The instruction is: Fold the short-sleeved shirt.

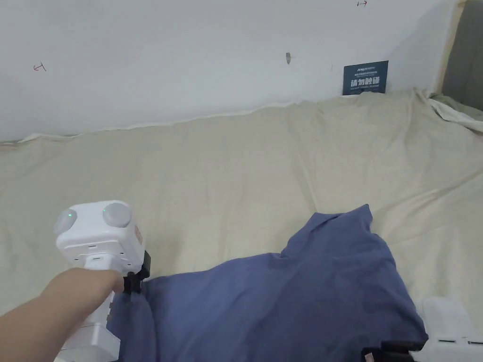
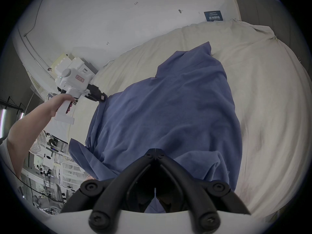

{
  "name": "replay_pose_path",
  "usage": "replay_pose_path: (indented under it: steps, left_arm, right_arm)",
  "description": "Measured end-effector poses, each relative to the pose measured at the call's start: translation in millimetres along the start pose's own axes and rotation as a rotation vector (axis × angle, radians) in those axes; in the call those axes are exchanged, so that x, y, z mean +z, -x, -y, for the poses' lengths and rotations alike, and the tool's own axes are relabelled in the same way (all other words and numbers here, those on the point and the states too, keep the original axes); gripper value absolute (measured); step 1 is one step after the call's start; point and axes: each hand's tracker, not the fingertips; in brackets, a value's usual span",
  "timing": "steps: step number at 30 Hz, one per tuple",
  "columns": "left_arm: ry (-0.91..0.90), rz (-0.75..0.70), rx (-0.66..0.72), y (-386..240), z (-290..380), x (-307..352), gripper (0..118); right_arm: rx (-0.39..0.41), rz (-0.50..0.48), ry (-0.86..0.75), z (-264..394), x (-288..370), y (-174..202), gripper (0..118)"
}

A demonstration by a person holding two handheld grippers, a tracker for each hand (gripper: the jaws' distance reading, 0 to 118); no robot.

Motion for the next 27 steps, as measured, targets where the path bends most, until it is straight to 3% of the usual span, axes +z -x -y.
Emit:
replay_pose_path:
  steps: [3, 8, 10, 14, 17, 18, 19, 20, 21, 27]
  left_arm:
    - [-0.054, 0.1, 0.022, 21.0, 3.0, 13.3, 2]
    - [-0.081, 0.192, 0.018, 56.7, 2.4, 28.4, 2]
    - [-0.089, 0.224, 0.014, 64.3, 4.5, 33.2, 2]
    - [-0.103, 0.228, 0.005, 84.2, 5.2, 30.2, 2]
    - [-0.1, 0.274, 0.005, 93.4, 4.8, 24.9, 2]
    - [-0.1, 0.273, 0.002, 80.8, 10.2, 27.3, 2]
    - [-0.097, 0.269, 0.0, 77.7, 12.0, 26.5, 2]
    - [-0.088, 0.263, -0.002, 78.0, 12.1, 23.7, 2]
    - [-0.081, 0.265, 0.001, 79.2, 12.7, 21.0, 2]
    - [-0.063, 0.277, 0.015, 81.7, 13.6, 8.1, 2]
  right_arm:
    - [0.023, 0.003, -0.024, -4.2, 1.1, 5.7, 0]
    - [0.059, 0.049, -0.25, -36.5, 20.3, -3.8, 0]
    - [0.05, 0.114, -0.211, -65.0, 17.4, -19.2, 0]
    - [-0.049, 0.079, -0.099, -130.5, 3.0, -50.6, 0]
    - [-0.037, 0.185, -0.003, -168.6, -22.2, -69.4, 2]
    - [-0.045, 0.198, 0.03, -178.2, -30.8, -74.5, 22]
    - [-0.059, 0.196, 0.081, -186.1, -41.2, -79.2, 74]
    - [-0.081, 0.196, 0.146, -191.8, -53.1, -85.9, 101]
    - [-0.105, 0.224, 0.184, -191.9, -62.1, -85.4, 108]
    - [-0.156, 0.339, 0.177, -192.7, -98.1, -96.8, 107]
